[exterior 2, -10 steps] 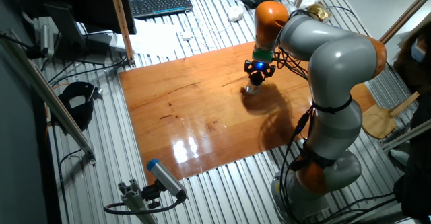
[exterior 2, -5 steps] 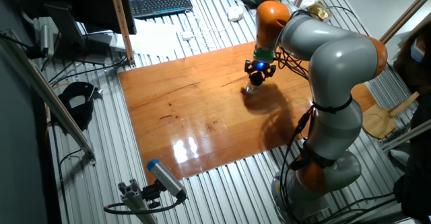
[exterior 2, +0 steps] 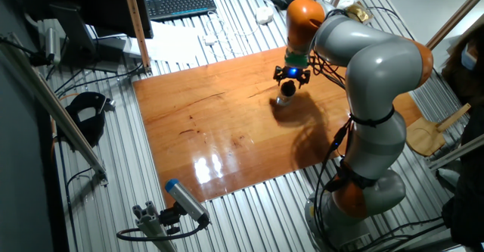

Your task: Screw the lid onto the jar

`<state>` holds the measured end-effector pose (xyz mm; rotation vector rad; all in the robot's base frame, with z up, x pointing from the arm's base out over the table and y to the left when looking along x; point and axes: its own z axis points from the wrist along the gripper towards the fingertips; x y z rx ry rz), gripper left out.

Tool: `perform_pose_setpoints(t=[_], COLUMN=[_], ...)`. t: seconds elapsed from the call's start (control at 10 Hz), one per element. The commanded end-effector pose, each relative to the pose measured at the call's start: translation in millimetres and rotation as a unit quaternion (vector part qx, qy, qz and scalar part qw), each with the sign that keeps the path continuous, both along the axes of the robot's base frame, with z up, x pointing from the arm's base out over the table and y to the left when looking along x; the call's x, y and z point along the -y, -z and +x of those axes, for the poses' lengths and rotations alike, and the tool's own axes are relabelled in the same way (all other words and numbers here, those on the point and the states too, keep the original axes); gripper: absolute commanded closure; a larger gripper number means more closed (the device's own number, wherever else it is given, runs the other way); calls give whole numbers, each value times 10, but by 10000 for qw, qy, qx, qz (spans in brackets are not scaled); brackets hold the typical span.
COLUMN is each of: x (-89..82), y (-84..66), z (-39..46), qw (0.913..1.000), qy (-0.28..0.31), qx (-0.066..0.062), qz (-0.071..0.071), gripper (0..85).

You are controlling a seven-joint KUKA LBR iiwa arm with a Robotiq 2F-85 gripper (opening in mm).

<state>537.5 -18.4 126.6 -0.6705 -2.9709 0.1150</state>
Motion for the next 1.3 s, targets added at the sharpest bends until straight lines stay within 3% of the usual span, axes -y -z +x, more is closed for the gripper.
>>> perform_pose_setpoints(t=[0.0,0.1,0.4,0.5,0.6,0.7,1.0,1.1,1.2], x=[2,-19,-63,-62,-71,-79,-80,-85,-83], y=[-20,-44,-68,-65,-59,-52,-47,-47,-47], z=[19,54,93,92,93,94,88,90,89], qw=[9969,9932,9721,9641,9562,9489,9265,9174,9124], qy=[-780,-1161,-2336,-2648,-2921,-3145,-3746,-3972,-4086], qx=[34,30,55,45,43,122,116,132,135], qz=[-18,-5,214,184,179,216,348,219,196], gripper=[0,0,0,0,0,0,0,0,0])
